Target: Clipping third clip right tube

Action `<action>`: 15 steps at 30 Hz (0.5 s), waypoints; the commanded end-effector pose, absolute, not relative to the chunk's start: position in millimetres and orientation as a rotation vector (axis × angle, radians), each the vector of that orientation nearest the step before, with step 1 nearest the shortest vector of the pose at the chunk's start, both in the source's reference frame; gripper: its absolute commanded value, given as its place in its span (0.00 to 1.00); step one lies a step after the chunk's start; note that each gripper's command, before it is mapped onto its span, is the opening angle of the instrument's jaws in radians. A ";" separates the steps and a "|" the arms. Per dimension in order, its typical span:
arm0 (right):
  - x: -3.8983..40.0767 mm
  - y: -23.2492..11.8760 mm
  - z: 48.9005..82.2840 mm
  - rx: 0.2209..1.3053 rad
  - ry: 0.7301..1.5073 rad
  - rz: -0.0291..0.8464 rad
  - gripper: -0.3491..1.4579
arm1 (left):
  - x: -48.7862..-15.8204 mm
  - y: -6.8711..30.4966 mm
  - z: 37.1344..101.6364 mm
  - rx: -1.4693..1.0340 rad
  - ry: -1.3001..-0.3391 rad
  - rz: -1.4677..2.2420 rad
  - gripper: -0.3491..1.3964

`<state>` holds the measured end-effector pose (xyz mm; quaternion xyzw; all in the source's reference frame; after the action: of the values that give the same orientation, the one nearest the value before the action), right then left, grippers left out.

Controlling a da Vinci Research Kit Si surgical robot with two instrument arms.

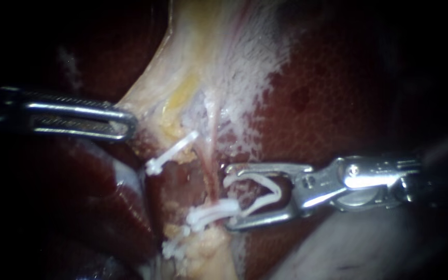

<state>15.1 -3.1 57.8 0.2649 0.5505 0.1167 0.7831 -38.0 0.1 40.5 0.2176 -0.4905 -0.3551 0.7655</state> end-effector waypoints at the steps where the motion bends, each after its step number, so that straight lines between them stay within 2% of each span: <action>1: 15.1 -3.0 58.1 0.571 1.187 0.251 0.50 | -38.1 0.0 40.4 0.471 -1.065 -0.772 0.00; 15: 16.5 -2.3 59.8 0.567 1.184 0.260 0.50 | -38.2 -0.3 40.1 0.470 -1.065 -0.772 0.00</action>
<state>16.9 -2.4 59.8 0.2624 0.5490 0.1201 0.7844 -38.2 -0.3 40.1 0.2165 -0.4903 -0.3552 0.7658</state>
